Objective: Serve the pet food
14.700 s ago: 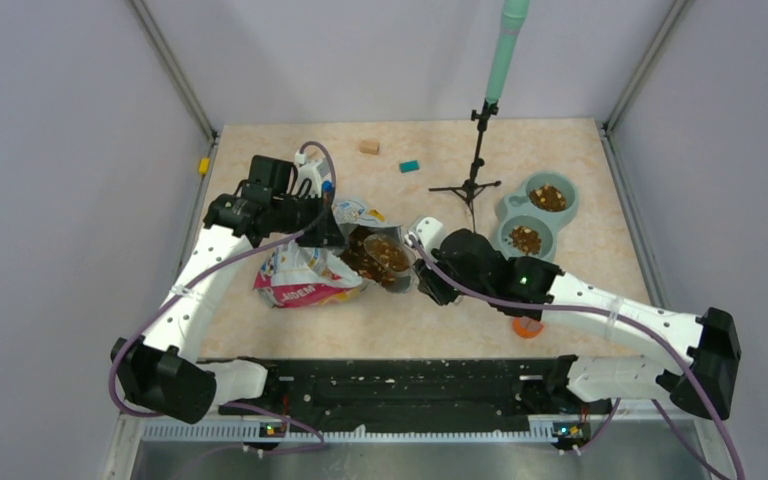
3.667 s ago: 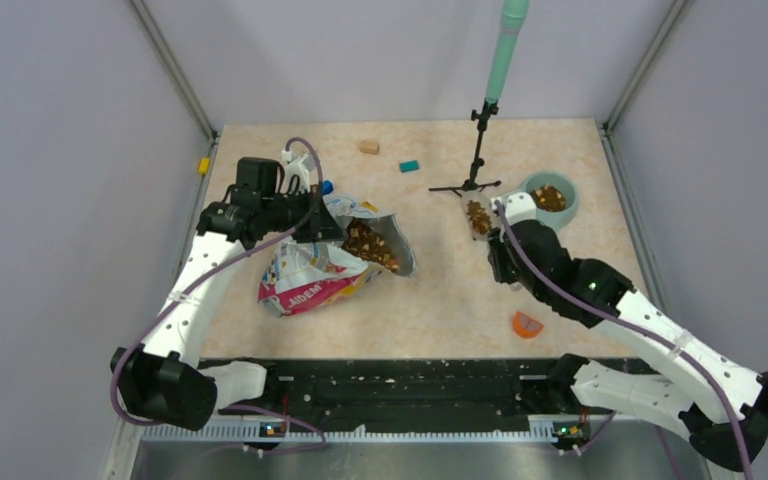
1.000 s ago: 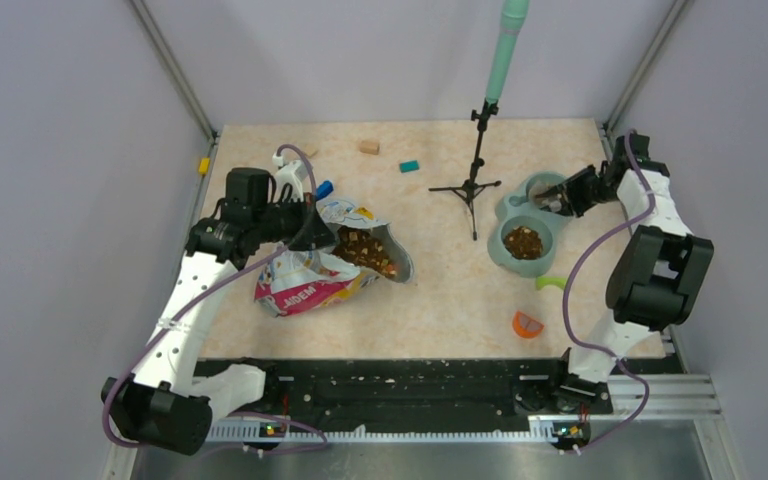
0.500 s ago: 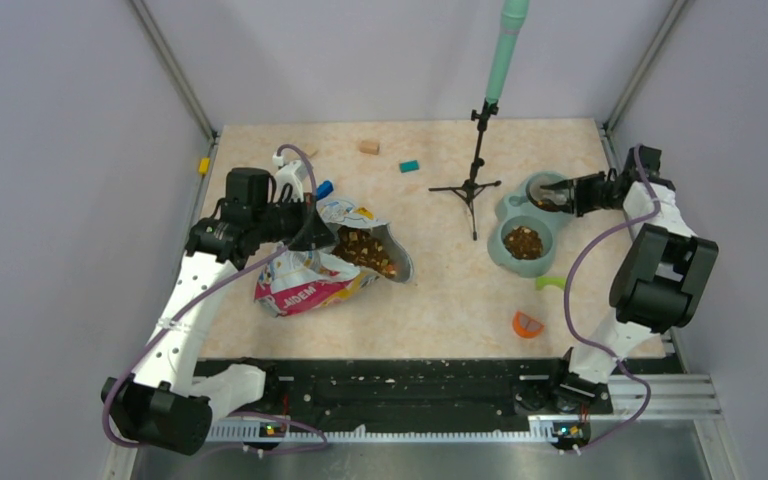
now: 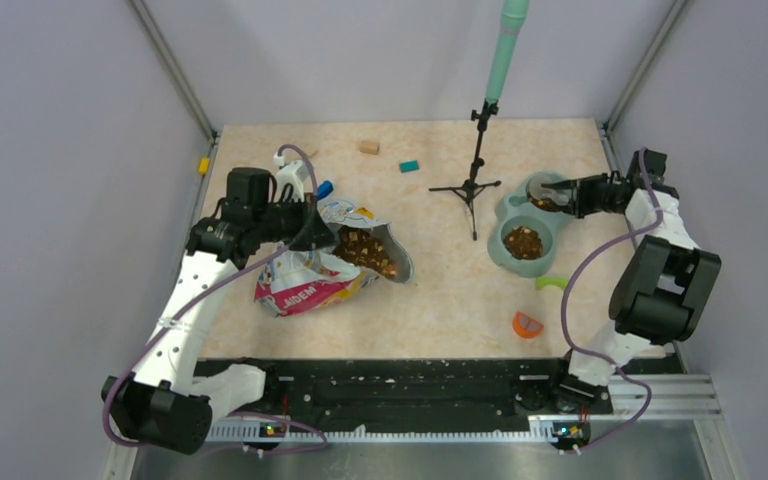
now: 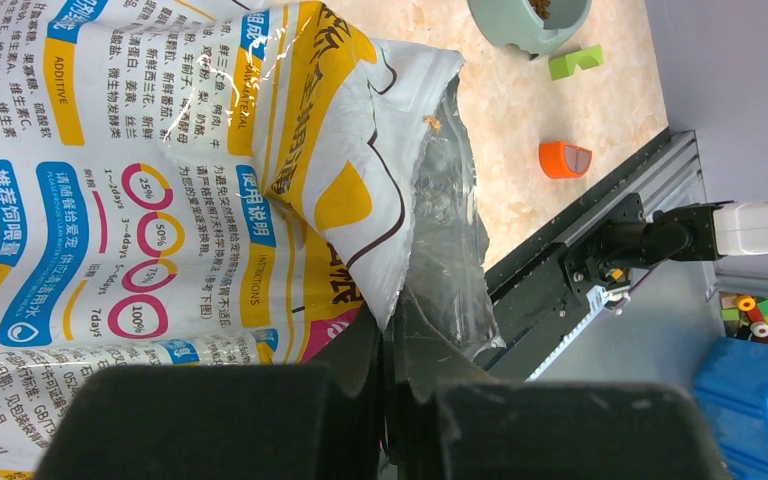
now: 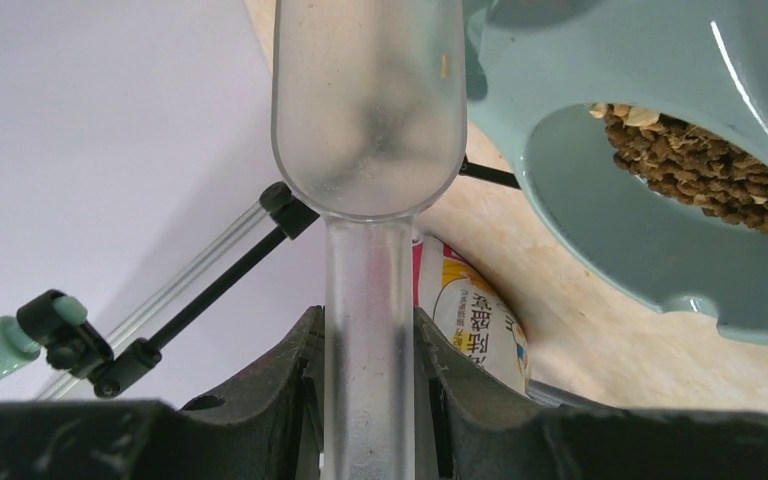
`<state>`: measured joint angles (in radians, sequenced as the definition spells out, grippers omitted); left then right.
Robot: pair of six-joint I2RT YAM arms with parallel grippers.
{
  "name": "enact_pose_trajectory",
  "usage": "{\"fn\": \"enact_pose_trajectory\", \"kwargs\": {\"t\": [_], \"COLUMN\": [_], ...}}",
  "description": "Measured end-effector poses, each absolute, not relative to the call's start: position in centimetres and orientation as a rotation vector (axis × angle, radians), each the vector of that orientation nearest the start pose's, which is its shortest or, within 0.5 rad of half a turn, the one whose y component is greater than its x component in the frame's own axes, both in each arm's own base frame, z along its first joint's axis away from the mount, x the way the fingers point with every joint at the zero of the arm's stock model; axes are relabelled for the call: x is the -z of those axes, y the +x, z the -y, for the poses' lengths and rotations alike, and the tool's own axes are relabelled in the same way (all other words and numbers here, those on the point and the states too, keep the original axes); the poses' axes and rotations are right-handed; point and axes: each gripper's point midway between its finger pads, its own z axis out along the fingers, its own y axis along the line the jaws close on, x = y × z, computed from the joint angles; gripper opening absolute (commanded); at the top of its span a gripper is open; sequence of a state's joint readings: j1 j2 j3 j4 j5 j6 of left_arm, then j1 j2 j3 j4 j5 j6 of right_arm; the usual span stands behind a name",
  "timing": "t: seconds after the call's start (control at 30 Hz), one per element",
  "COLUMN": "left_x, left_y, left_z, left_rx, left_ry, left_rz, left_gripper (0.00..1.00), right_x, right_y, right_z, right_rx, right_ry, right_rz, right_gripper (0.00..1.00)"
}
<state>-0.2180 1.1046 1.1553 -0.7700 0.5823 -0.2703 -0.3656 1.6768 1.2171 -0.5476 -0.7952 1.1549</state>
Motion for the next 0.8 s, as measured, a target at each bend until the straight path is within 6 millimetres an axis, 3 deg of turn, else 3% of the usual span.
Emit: {"fn": "enact_pose_trajectory", "kwargs": {"t": [0.4,0.6,0.73,0.8], "left_x": [-25.0,-25.0,-24.9,-25.0], "left_y": [24.9,25.1,25.3,25.4], "left_z": [16.4,16.4,16.5,16.5], "left_rx": [0.919,0.920,0.928,0.926], "left_ry": [0.263,0.261,0.241,0.227], "left_rz": [-2.300,-2.301,-2.317,-2.320], "left_gripper": [0.00,0.00,0.00,0.00], "right_x": [-21.0,-22.2,-23.1,-22.9], "right_y": [38.5,35.8,33.4,31.9], "right_z": [-1.1,-0.9,-1.0,-2.0], "right_rx": [-1.275,-1.114,-0.948,-0.871], "right_ry": [1.459,1.381,1.229,1.129], "right_rz": [-2.078,-2.108,-2.126,-2.156], "right_gripper": [0.00,0.00,0.00,0.00]}}
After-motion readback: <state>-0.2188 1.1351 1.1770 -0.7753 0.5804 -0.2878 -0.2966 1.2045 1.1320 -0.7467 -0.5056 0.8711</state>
